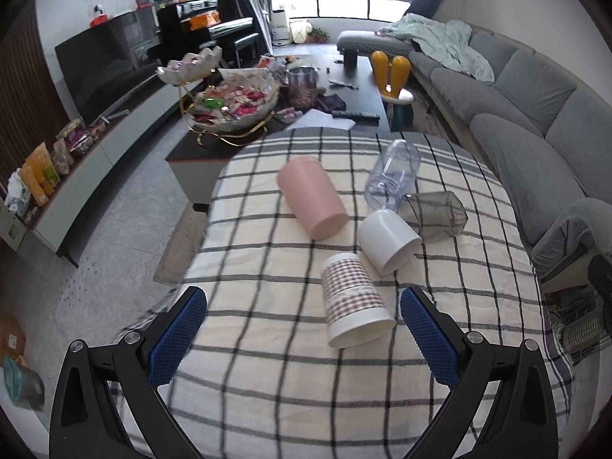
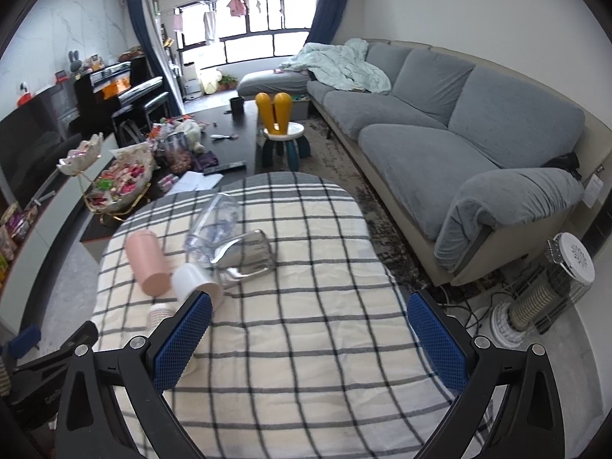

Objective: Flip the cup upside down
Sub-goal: 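Move the right tool toward the houndstooth paper cup and close around it, then lift the houndstooth cup with the right tool and rotate it upright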

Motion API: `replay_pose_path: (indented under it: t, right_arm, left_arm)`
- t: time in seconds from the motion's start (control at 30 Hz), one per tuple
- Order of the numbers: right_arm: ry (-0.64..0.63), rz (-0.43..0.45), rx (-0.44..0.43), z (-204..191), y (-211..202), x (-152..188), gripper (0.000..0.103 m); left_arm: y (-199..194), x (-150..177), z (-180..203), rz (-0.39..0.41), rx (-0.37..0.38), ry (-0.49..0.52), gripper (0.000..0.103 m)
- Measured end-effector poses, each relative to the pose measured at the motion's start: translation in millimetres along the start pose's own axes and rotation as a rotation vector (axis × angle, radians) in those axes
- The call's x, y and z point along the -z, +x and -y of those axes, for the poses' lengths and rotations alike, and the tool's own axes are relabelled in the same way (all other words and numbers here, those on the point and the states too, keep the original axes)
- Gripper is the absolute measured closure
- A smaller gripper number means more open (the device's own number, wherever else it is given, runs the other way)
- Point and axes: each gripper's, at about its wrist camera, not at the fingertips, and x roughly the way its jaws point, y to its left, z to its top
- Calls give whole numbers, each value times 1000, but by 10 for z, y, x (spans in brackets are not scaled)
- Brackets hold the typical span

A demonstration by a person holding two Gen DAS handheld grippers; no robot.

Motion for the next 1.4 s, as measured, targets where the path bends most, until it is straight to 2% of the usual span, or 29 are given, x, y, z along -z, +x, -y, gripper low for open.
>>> replay_pose_path:
  t: [0.23, 0.53, 0.7, 0.83, 1.0, 1.13, 1.4]
  right_arm:
    - [32, -59, 28, 219, 336, 70, 1]
    - [55, -133, 30, 295, 654, 199, 1]
    - [66, -183, 20, 280, 788, 292, 1]
    - [65, -209, 10, 258, 856, 336, 1]
    - [74, -236, 2, 244, 918, 374, 1]
    - [74, -244, 1, 237, 924, 385, 1]
    - [86, -232, 16, 379, 816, 373, 1]
  left_arm:
    - [513, 59, 296, -55, 4, 24, 0]
    - [956, 179, 445, -122, -11, 41, 1]
    - [1147, 237, 454, -162, -18, 49, 8]
    - [1270, 272, 446, -196, -10, 41, 19]
    - [1356, 316, 421, -231, 6, 31, 35]
    - [1323, 332, 398, -218, 34, 16, 39]
    - [1058, 348, 550, -211, 105, 30, 39]
